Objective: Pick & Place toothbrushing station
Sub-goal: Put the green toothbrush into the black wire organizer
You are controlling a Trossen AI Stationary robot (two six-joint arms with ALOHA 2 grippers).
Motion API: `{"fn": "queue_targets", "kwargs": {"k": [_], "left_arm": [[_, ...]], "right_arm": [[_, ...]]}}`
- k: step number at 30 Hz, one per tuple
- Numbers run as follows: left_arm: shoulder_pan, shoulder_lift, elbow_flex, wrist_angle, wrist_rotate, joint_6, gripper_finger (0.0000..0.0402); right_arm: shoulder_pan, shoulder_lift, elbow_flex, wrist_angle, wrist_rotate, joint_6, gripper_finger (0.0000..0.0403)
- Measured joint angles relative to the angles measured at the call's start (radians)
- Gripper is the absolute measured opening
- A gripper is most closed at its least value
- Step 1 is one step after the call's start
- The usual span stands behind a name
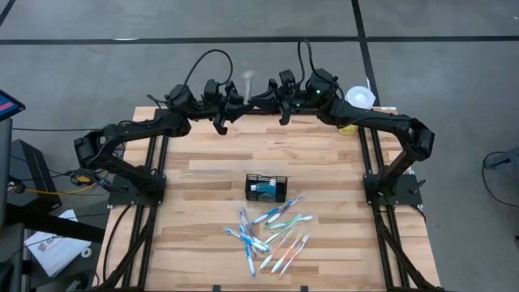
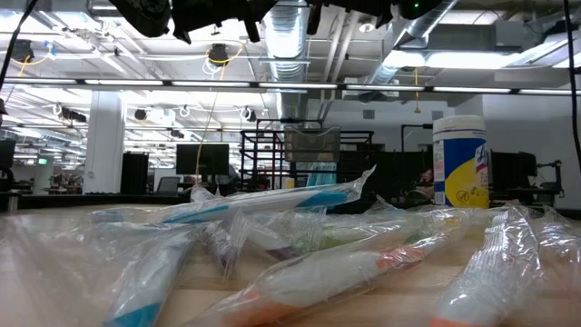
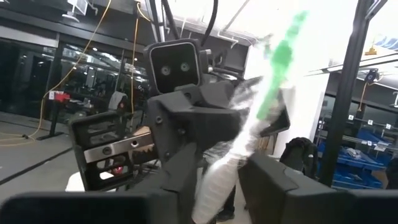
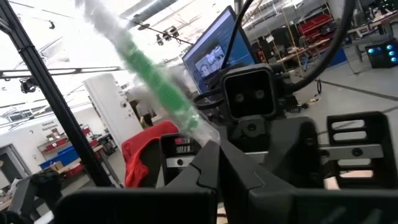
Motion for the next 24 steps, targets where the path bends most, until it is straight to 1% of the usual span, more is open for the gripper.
{"fn": "queue_targets", "kwargs": {"k": [3, 8, 11, 13, 17, 20, 22, 24], "left_arm": [[0.0, -0.001, 0.0, 0.0, 0.0, 0.001, 0.0036], [0.0, -0.002, 0.002, -0.016, -0.004, 0.001, 0.0036], [-0.001, -0.003, 0.002, -0.047, -0.003, -0.004, 0.0036], [-0.005, -0.003, 0.002, -0.108, -0.006, -0.013, 0.0036], [-0.02, 0.0, 0.001, -0.284, -0.018, 0.002, 0.0036], [-0.024, 0.0, 0.001, -0.366, -0.012, 0.009, 0.0036], [-0.019, -0.002, 0.001, -0.434, 0.007, 0.01, 0.0036], [-0.002, -0.014, 0.001, -0.538, 0.048, 0.019, 0.0036]], "right_arm": [[0.0, 0.0, 0.0, 0.004, 0.0, 0.01, 0.0], [0.0, 0.001, -0.001, 0.023, -0.006, 0.076, 0.0], [-0.002, 0.001, -0.001, 0.026, -0.04, 0.08, 0.0008], [-0.011, -0.012, -0.002, 0.022, -0.063, 0.087, 0.0022], [-0.037, -0.067, 0.0, 0.036, -0.127, 0.086, 0.0057], [-0.066, -0.102, -0.001, 0.023, -0.187, 0.082, 0.0074], [-0.085, -0.129, -0.002, 0.022, -0.229, 0.083, 0.0079], [-0.104, -0.163, -0.001, 0.002, -0.267, 0.086, 0.0081]]}}
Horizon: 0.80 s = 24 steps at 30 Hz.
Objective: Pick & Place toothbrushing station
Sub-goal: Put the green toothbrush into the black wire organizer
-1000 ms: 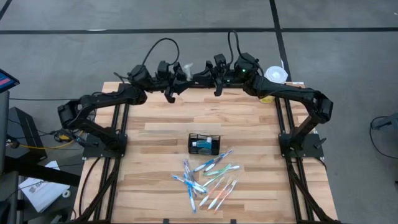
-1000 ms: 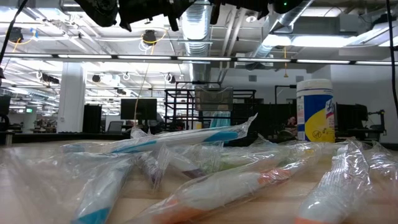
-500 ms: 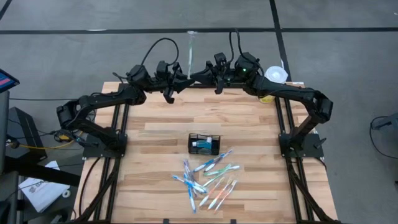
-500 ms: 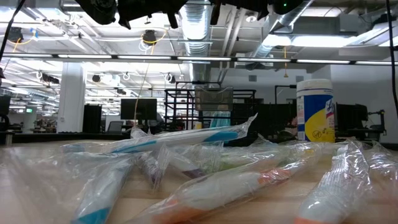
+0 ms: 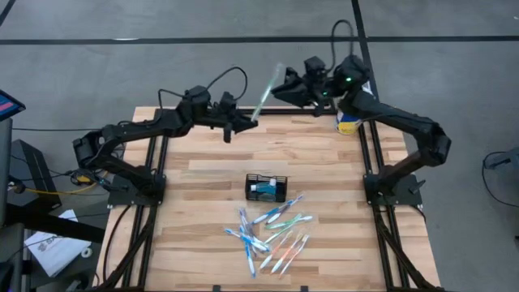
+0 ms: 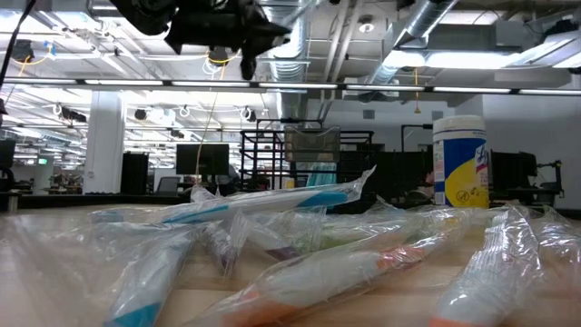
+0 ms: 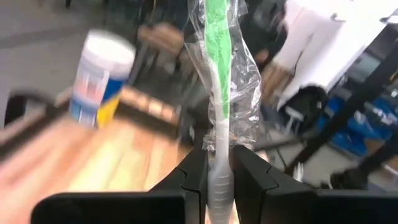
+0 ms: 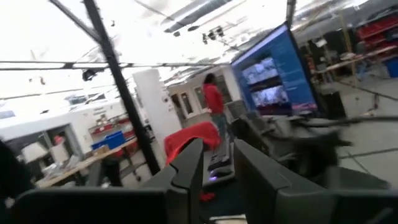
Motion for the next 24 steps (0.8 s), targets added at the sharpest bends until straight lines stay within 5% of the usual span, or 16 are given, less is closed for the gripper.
{"fn": "queue_targets", "kwargs": {"k": [11, 17, 24], "left_arm": [[0.025, -0.118, -0.001, -0.752, 0.077, 0.101, 0.0036], [0.025, -0.165, -0.001, -0.847, 0.151, -0.082, 0.0036], [0.025, -0.157, -0.001, -0.814, 0.284, -0.274, 0.0036]], "right_arm": [[-0.079, -0.128, 0.0, -0.386, -0.051, -0.221, 0.0082], [-0.074, -0.146, 0.0, -0.771, -0.018, -0.579, 0.0082], [0.042, -0.078, 0.083, -1.211, 0.297, -1.066, 0.0082]]}}
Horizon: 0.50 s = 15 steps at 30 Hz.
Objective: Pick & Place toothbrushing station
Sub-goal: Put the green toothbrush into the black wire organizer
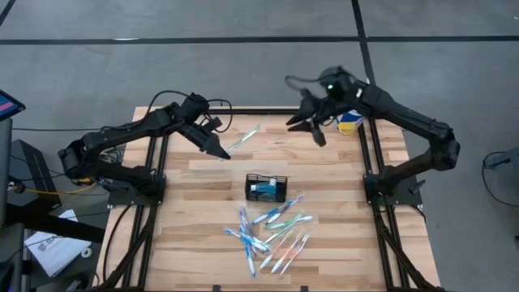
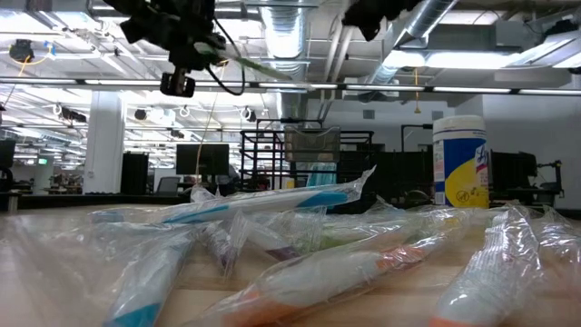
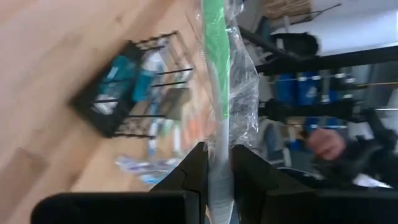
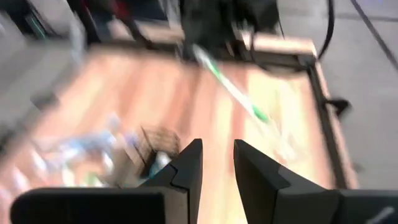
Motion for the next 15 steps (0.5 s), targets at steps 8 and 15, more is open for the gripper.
{"fn": "queue_targets", "kwargs": {"k": [8, 15], "left_arm": [[0.0, 0.003, 0.0, 0.264, 0.179, -0.311, 0.0036], [0.0, 0.009, 0.0, 0.308, 0.273, -0.496, 0.0036]], "right_arm": [[0.114, 0.156, 0.202, -0.104, 0.298, -0.212, 0.0082], [0.21, 0.312, 0.406, -0.201, 0.486, -0.323, 0.0082]]}}
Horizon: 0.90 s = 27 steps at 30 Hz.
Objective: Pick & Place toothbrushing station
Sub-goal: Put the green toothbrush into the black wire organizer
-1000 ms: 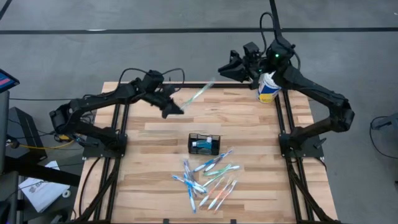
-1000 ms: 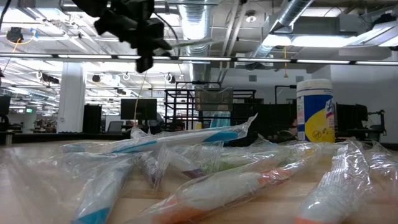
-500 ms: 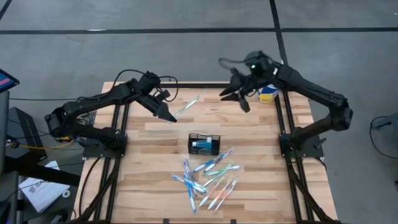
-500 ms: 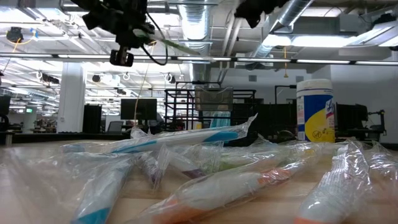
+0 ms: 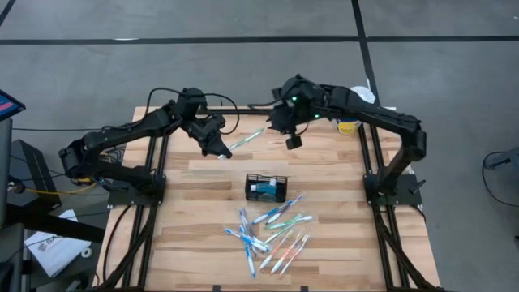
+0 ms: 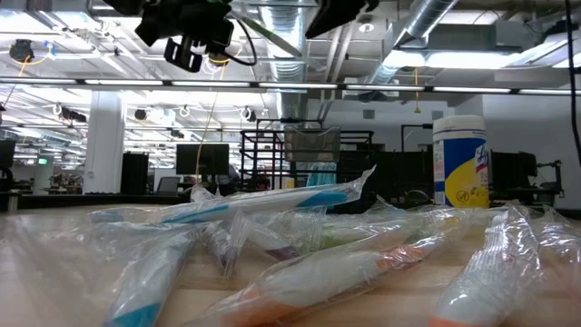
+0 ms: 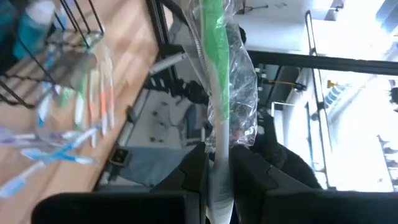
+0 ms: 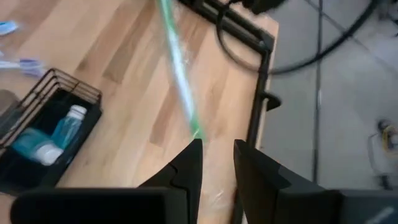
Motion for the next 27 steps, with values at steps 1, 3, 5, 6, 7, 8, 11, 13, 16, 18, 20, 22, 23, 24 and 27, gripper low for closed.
{"fn": "queue_targets", "kwargs": {"k": [1, 3, 5, 6, 7, 8, 11, 13, 16, 18, 20, 22, 23, 24, 27], "left_arm": [[0.0, 0.005, 0.0, 0.008, 0.006, -0.012, 0.0036], [0.0, 0.008, -0.001, 0.027, 0.018, -0.035, 0.0035], [0.0, 0.005, 0.001, 0.061, 0.023, -0.046, 0.0035], [0.0, 0.005, 0.001, 0.067, 0.024, -0.053, 0.0035], [0.0, 0.006, 0.001, 0.074, 0.023, -0.055, 0.0034], [0.0, 0.006, 0.001, 0.08, 0.023, -0.055, 0.0027], [0.0, 0.006, 0.001, 0.098, 0.023, -0.057, 0.0013], [0.0, 0.006, 0.001, 0.105, 0.023, -0.057, 0.0012], [-0.002, 0.006, 0.001, 0.114, 0.025, -0.057, 0.0012], [-0.002, 0.006, 0.001, 0.116, 0.028, -0.058, 0.0012], [-0.002, 0.006, 0.001, 0.12, 0.038, -0.057, 0.0012], [-0.002, 0.006, 0.001, 0.121, 0.041, -0.055, 0.0012], [-0.002, 0.006, 0.001, 0.121, 0.041, -0.055, 0.0013], [-0.002, 0.006, 0.001, 0.122, 0.041, -0.055, 0.0013], [-0.002, 0.006, 0.001, 0.124, 0.041, -0.055, 0.0013]], "right_arm": [[0.011, 0.018, 0.026, -0.002, 0.01, -0.009, 0.0082], [0.026, 0.048, 0.062, -0.04, 0.015, -0.02, 0.0082], [0.039, 0.08, 0.096, -0.042, 0.016, -0.025, 0.0082], [0.045, 0.092, 0.11, -0.073, 0.016, -0.025, 0.0082], [0.048, 0.103, 0.127, -0.099, 0.014, -0.023, 0.0082], [0.052, 0.113, 0.146, -0.106, 0.01, -0.021, 0.0082], [0.059, 0.139, 0.185, -0.167, 0.008, -0.017, 0.0082], [0.059, 0.157, 0.197, -0.17, 0.008, -0.017, 0.0082], [0.058, 0.166, 0.206, -0.169, 0.008, -0.016, 0.0082], [0.057, 0.165, 0.207, -0.17, 0.009, -0.014, 0.0082], [0.057, 0.163, 0.206, -0.167, 0.01, -0.008, 0.0082], [0.057, 0.157, 0.207, -0.15, 0.011, -0.001, 0.0082], [0.057, 0.155, 0.217, -0.149, 0.011, 0.0, 0.0082], [0.057, 0.155, 0.235, -0.159, 0.012, 0.001, 0.0082], [0.057, 0.154, 0.281, -0.168, 0.023, 0.001, 0.0082]]}}
